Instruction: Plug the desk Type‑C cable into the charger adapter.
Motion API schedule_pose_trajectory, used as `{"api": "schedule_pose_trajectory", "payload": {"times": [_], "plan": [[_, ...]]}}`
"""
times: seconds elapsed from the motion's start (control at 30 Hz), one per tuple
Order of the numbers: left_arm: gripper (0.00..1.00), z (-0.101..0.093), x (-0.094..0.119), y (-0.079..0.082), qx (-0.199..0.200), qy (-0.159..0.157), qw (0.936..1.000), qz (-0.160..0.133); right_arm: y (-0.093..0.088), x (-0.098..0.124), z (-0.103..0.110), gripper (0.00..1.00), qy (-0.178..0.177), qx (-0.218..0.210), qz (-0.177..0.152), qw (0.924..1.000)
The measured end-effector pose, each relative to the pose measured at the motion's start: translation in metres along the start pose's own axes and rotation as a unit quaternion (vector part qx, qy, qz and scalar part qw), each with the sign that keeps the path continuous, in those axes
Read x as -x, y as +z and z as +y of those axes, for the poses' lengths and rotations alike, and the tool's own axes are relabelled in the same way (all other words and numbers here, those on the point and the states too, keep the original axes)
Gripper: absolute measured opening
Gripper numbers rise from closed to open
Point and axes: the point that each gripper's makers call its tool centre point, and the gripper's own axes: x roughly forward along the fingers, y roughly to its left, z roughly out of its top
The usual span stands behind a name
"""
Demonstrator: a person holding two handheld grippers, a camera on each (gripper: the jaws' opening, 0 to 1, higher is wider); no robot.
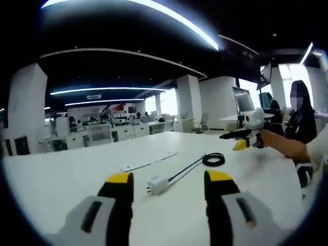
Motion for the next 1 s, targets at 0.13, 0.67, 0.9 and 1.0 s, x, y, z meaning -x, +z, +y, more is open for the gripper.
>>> {"api": "schedule_pose_trajectory", "payload": {"times": [0.13, 0.67, 0.9, 1.0], "plan": [[0.59, -0.005, 0.01, 0.0, 0.007, -0.011, 0.9999, -0.004, 0.015, 0.007, 0.01, 1.0, 0.007, 0.007, -0.01, 0.9999], [0.65, -0.02, 0.025, 0.006, 0.011, -0.032, 0.9991, -0.025, 0.037, 0.027, 0.056, 1.0, 0.045, 0.003, -0.043, 0.998], [0.68, -0.029, 0.031, 0.003, 0.011, -0.046, 0.9985, -0.027, 0.039, 0.046, 0.07, 1.0, 0.051, -0.01, -0.067, 0.9964], [0.69, -0.037, 0.036, -0.005, 0.011, -0.053, 0.9983, -0.022, 0.035, 0.057, 0.076, 1.0, 0.051, -0.021, -0.079, 0.9953]]}}
